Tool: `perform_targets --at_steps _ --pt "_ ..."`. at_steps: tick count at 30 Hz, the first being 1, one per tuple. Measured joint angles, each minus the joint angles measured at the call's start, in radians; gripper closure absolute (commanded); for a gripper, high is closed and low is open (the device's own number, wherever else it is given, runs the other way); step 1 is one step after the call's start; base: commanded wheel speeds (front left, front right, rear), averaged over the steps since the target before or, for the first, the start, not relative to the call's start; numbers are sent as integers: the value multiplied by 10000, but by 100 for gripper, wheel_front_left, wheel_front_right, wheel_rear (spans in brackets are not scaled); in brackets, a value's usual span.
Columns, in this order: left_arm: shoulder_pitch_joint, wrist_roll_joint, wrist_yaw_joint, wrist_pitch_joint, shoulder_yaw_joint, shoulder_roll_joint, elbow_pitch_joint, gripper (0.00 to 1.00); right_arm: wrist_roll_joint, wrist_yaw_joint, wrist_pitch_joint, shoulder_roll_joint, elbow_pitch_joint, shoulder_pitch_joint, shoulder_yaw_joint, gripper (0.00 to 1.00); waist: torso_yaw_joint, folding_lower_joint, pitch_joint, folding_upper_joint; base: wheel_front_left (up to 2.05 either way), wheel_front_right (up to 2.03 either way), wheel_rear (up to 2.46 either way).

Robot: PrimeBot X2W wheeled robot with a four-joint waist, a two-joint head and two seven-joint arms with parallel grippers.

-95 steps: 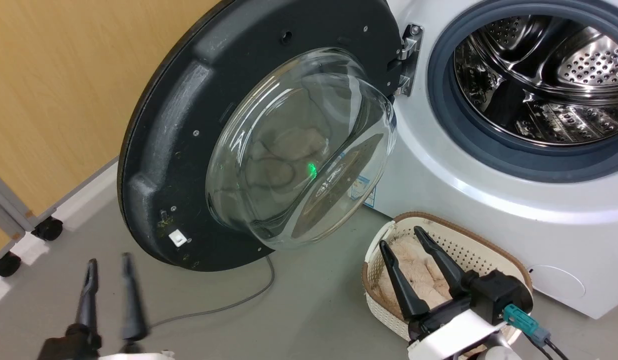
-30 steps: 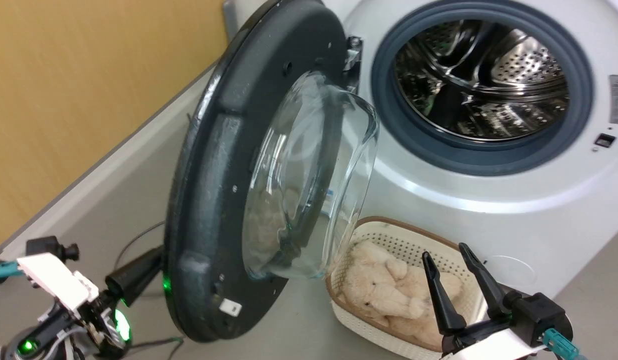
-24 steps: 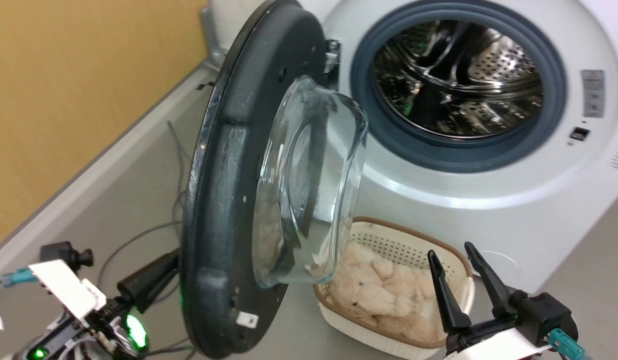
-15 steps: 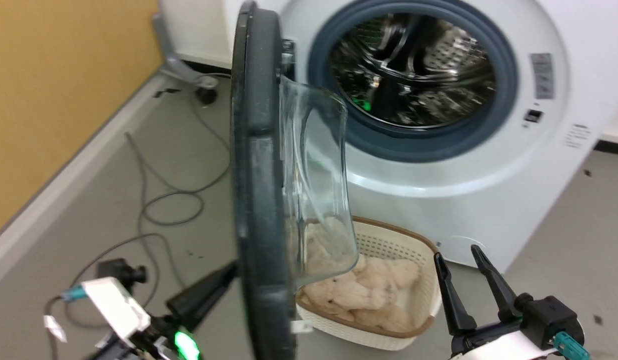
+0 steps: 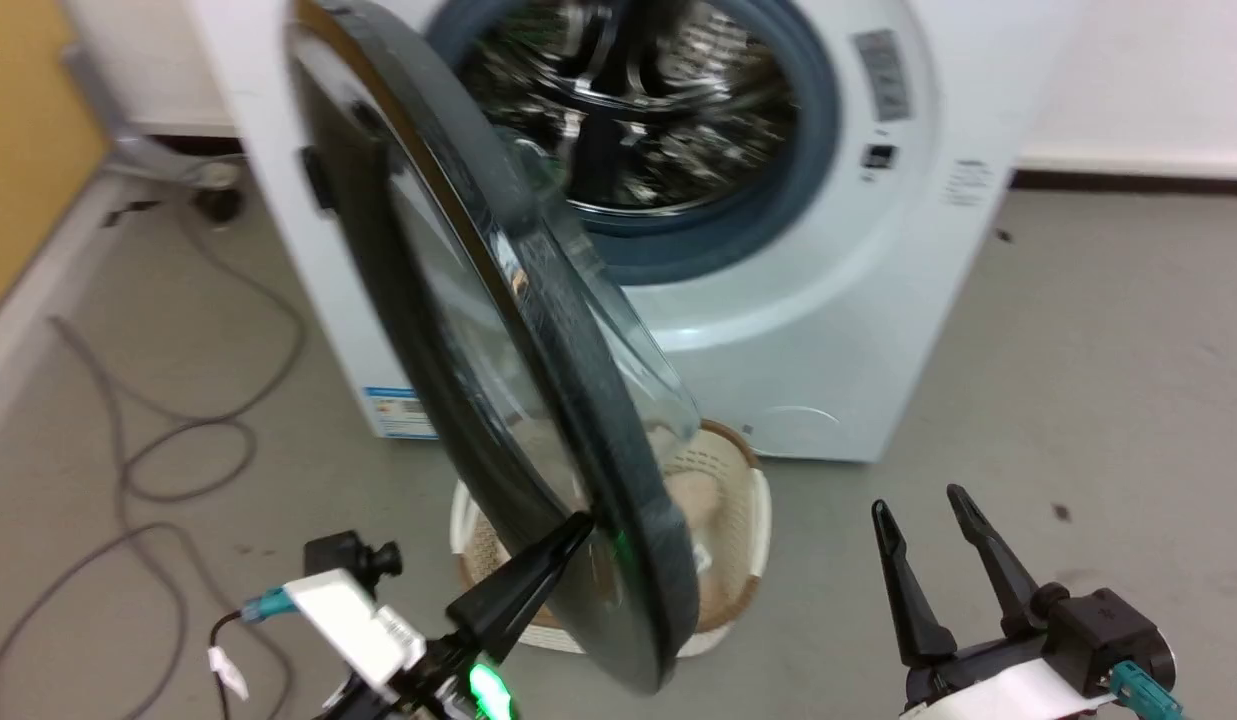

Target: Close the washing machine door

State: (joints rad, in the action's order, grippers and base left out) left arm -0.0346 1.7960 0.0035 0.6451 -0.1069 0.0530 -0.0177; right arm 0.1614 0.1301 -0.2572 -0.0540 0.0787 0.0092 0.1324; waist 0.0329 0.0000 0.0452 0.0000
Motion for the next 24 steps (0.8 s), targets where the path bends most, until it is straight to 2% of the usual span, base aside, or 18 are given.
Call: perform_targets --at_steps 3,4,10,18,24 --pt "-279 2 -203 -477 -272 -8 268 100 -23 -2 0 0 -21 -25 -4 0 -320 0 109 0 0 0 0" --pt "-622 10 -458 -1001 -510 -8 537 100 -23 0 0 0 -52 -57 -21 0 -642 1 227 0 0 0 0" --pt "-1749 15 -857 -2573 -1055 -8 1452 100 -21 -2 0 0 -117 -123 40 0 -1599 0 596 0 0 0 0" --pt "-3448 -8 -1041 -4408 -1306 -21 2907 100 92 0 0 0 -127 -187 190 0 -2749 1 1001 0 0 0 0" --pt "-4547 58 -1139 -5162 -1427 -33 3871 100 265 0 0 0 -138 -187 240 0 -3268 1 1172 0 0 0 0"
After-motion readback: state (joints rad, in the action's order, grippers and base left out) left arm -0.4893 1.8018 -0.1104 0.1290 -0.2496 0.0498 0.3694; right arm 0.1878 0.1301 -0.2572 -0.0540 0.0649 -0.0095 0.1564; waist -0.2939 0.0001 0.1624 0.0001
